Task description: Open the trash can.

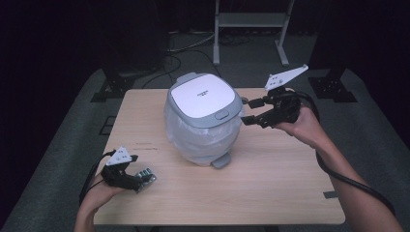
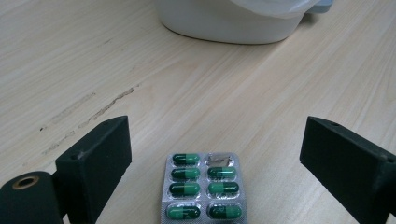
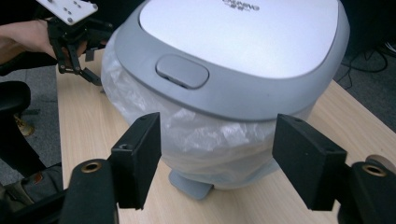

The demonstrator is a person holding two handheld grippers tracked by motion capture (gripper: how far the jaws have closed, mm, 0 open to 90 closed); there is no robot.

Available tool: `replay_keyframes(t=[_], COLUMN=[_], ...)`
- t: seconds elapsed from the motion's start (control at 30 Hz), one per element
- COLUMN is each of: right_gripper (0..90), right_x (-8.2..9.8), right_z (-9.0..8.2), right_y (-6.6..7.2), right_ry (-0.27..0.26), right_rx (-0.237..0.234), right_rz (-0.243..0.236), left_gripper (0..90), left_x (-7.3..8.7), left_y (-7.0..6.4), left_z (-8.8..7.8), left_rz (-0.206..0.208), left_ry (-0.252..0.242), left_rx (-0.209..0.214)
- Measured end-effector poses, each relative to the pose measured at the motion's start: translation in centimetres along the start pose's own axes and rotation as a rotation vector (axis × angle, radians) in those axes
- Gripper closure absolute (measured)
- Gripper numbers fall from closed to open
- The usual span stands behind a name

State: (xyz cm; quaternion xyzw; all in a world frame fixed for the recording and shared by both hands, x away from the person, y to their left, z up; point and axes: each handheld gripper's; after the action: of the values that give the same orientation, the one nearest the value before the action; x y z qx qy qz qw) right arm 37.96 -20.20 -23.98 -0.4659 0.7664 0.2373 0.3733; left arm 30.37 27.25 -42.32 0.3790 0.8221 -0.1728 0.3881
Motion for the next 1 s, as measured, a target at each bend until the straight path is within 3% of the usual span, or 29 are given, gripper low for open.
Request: replay_keyframes(t=[0.47,1.0], right_gripper=[48.5,76.0], right_x=[-2.4,-4.3], right_z=[0.9,2.9], right_y=[0.0,1.0], right_ry=[-0.001,0.016], right_rx=[-0.025,-0.054], right_rz=[-0.032,-0.092], left_gripper=[8.1,8.1], left_x=[0.2,0.3], left_y=[0.2,0.4], left_z=[-0.1,-0.7], left_rz=[-0.004,-0.017], left_ry=[0.007,-0.011], left_rx=[-0.002,-0.004])
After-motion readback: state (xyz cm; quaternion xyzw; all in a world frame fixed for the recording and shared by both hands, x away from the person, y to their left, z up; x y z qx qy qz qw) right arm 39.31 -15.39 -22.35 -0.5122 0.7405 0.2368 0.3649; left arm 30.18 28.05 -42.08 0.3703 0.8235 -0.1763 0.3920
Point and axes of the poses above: each handheld gripper's, and its own axes: z roughly forward along the jaws, x roughly out of its underside, y roughly to its left, and after that the axes turned 1 degree about x, right-handed
